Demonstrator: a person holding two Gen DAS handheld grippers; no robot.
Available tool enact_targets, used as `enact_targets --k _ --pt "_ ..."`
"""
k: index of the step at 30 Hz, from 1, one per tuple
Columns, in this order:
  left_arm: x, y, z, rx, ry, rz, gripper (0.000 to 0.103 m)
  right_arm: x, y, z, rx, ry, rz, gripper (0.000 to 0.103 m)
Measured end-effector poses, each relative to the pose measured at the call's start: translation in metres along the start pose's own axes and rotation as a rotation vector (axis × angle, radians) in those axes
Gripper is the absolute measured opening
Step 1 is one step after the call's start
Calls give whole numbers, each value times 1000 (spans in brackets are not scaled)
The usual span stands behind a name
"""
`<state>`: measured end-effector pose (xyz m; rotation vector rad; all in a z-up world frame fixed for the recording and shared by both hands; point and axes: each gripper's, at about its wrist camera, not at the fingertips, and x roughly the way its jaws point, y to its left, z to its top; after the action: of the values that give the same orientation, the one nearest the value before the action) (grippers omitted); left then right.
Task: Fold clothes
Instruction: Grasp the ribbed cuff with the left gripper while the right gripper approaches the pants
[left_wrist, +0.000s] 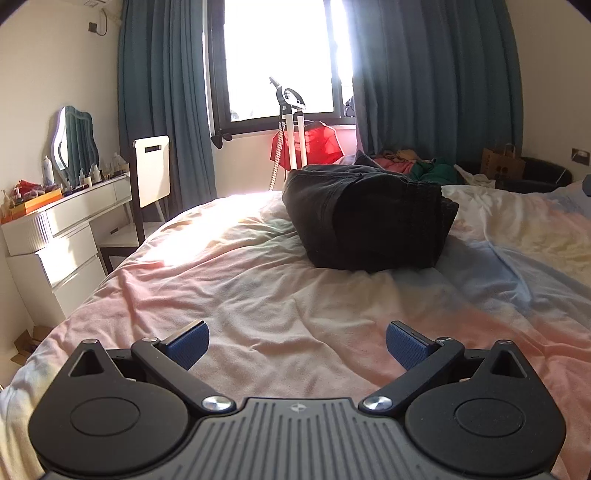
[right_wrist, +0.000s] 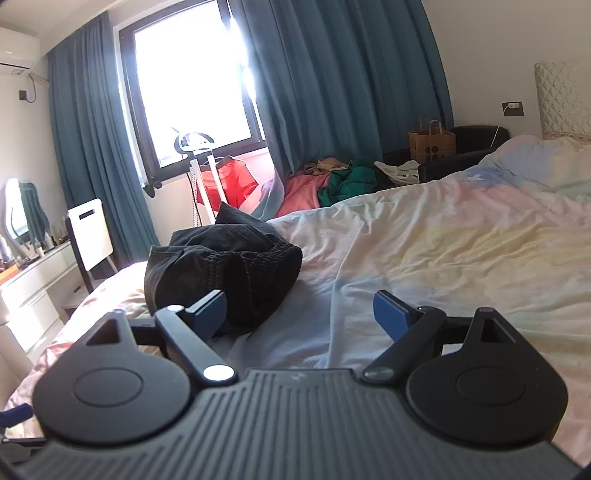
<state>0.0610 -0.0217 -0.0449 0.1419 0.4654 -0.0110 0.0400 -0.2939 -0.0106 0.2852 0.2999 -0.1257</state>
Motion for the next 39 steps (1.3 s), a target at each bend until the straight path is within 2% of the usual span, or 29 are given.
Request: enact_targets --k 6,10,13,17,21,23,25,27,28,32,33,34,39 --pt "54 -36 34 40 4 -11 103 12 -20 -3 65 69 -54 88" --pt "94 -88 63 175 -77 -39 103 25 -41 -7 164 102 -74 88" --pt "125 -127 80 259 -114 -17 102 40 -55 -14 240 133 -91 88" --pt "172 -173 102 306 -149 51 100 58 -66 -20 302 162 -81 88" --pt "224 -193 115 279 -82 230 94 71 -75 -24 360 169 -71 88" --pt "241 -192 120 221 -70 234 94 80 -80 -26 386 190 -65 88" --pt "252 -195 125 200 -96 254 94 86 -84 -29 416 203 -56 88" --pt "263 -198 132 172 -111 272 85 90 -86 -32 426 206 -57 88" --pt "269 -198 139 132 -94 273 77 92 -87 -34 429 208 -60 88" --pt "276 -174 169 -156 -33 288 42 98 -88 -40 425 227 -64 88" --pt "272 -166 173 -201 -34 278 34 100 -88 -42 424 232 -65 88" --pt "265 -159 175 -224 -40 268 14 101 -89 -43 422 237 -66 88" --pt "191 -116 172 -191 -129 190 11 98 -84 -43 390 196 -49 88"
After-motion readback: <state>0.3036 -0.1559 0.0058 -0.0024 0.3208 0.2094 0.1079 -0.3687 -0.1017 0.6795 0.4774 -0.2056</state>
